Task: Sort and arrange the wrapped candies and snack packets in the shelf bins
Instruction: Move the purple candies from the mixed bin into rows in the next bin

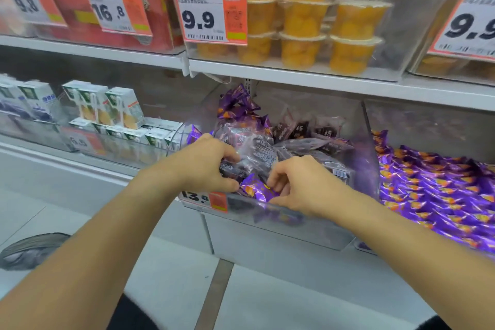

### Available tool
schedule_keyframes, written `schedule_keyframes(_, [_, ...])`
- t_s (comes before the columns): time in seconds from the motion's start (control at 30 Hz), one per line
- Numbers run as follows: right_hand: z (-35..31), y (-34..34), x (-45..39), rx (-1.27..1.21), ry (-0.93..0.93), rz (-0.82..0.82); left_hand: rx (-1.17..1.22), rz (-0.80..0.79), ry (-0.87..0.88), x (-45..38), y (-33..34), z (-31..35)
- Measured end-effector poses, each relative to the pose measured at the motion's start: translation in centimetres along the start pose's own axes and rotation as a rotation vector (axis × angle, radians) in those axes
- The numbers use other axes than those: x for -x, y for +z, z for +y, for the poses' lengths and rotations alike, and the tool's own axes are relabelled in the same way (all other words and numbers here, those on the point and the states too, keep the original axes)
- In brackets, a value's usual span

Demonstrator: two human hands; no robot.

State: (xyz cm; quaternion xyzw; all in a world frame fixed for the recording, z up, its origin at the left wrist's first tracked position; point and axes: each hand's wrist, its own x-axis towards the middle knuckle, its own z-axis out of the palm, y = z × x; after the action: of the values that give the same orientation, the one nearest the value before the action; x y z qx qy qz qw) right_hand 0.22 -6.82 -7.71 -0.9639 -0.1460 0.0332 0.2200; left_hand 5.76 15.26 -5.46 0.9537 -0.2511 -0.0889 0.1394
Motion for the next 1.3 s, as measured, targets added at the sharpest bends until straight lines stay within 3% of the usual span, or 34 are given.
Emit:
schedule_keyframes(0.23, [0.3,0.1,0.0,-0.097,0.003,-0.024,0.117,0.045,0.129,0.4,0.9,1.3])
schedule_keyframes(0.5, [0.0,0.0,0.6,-0.152,0.000,-0.016,-0.059,-0.057,0.158,0.5,0.9,3.3])
schedule_keyframes(0.67, [-0.3,-0.3,1.1,-0.191,0.130,-0.023,0.156,-0.148,0.194,1.5,0.8,4.4])
schedule_keyframes(0.83, [-0.1,-2.2,1.5,-0.157,0.126,-0.188,0.467,-0.018,0.097,2.1,1.3,4.5])
schedule_keyframes(1.0, [0.7,-6.4,4.5,-0.193,0.146,-0.018,0.591,-0.018,0.112,1.9,2.3,5.8])
schedule_keyframes(1.13, [2.3,-8.5,6.3,-0.119,0.104,0.241,0.399,-0.181,0.118,-0.8,3.2,7.1])
schedule_keyframes(1.3, [3.5,-8.3,6.4,-0.149,0.074,0.303,0.114,-0.398,0.127,-4.6,3.2,8.5])
